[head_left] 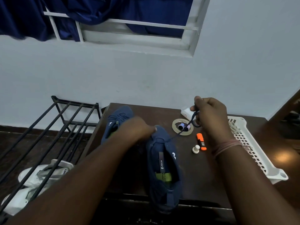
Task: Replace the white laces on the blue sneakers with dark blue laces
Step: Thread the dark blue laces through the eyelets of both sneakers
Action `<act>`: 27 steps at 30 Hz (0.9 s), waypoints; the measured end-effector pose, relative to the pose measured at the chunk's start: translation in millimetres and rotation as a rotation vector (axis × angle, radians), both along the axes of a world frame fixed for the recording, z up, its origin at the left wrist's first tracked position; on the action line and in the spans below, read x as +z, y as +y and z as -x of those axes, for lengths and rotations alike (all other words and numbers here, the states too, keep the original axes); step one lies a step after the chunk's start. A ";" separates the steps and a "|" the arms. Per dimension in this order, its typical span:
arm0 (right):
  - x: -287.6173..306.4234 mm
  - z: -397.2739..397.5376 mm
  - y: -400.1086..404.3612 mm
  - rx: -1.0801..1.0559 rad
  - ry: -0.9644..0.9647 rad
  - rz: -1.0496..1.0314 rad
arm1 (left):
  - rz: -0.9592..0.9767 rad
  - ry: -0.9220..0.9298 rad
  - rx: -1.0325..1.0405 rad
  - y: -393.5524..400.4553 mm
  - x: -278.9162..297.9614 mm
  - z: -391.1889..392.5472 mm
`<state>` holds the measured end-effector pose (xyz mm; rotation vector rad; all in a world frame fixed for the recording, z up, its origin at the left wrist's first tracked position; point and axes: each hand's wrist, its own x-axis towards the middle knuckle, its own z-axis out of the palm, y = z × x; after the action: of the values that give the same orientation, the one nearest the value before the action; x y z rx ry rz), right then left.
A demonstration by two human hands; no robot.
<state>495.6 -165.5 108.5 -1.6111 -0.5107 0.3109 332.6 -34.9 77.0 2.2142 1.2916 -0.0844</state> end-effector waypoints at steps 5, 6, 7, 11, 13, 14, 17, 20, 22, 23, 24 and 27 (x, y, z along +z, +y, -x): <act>7.8 4.1 -3.8 -0.085 -0.137 0.010 | -0.147 -0.147 0.049 18.6 65.5 30.1; 9.0 5.8 -4.9 -0.072 -0.141 -0.002 | -0.116 -0.252 0.080 20.4 73.9 36.8; 10.3 8.5 -6.8 -0.049 -0.147 -0.018 | -0.069 -0.393 0.120 21.4 80.0 43.0; 13.5 25.5 -16.1 0.091 -0.173 0.001 | 0.171 -1.020 0.257 18.2 85.9 48.4; 10.9 32.8 -19.4 0.211 -0.136 0.051 | 0.239 -1.180 0.283 12.8 82.8 42.7; 8.2 35.8 -20.8 0.270 -0.131 0.096 | 0.223 -1.196 0.275 8.7 79.2 39.9; 1.7 45.7 -23.4 0.340 -0.245 0.224 | 0.034 -0.887 0.167 -5.6 53.5 34.4; -1.5 49.8 -18.1 0.354 -0.290 0.226 | -0.227 -0.363 0.005 -25.3 27.0 38.6; -2.0 50.0 -11.3 0.436 -0.219 0.229 | -0.146 -0.402 -0.169 -34.3 20.0 39.4; -2.3 49.7 -7.5 0.496 -0.166 0.219 | -0.027 -0.507 -0.259 -37.8 22.5 38.4; -2.3 50.0 -4.1 0.558 -0.115 0.196 | 0.095 -0.611 -0.321 -38.2 24.1 35.9; -7.4 51.2 6.9 0.653 0.034 0.081 | -0.069 -0.707 -0.309 -29.1 24.6 27.9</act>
<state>444.5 -158.6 101.2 -1.4760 -1.0047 0.8524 304.7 -64.0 101.6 2.1780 0.5707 0.5810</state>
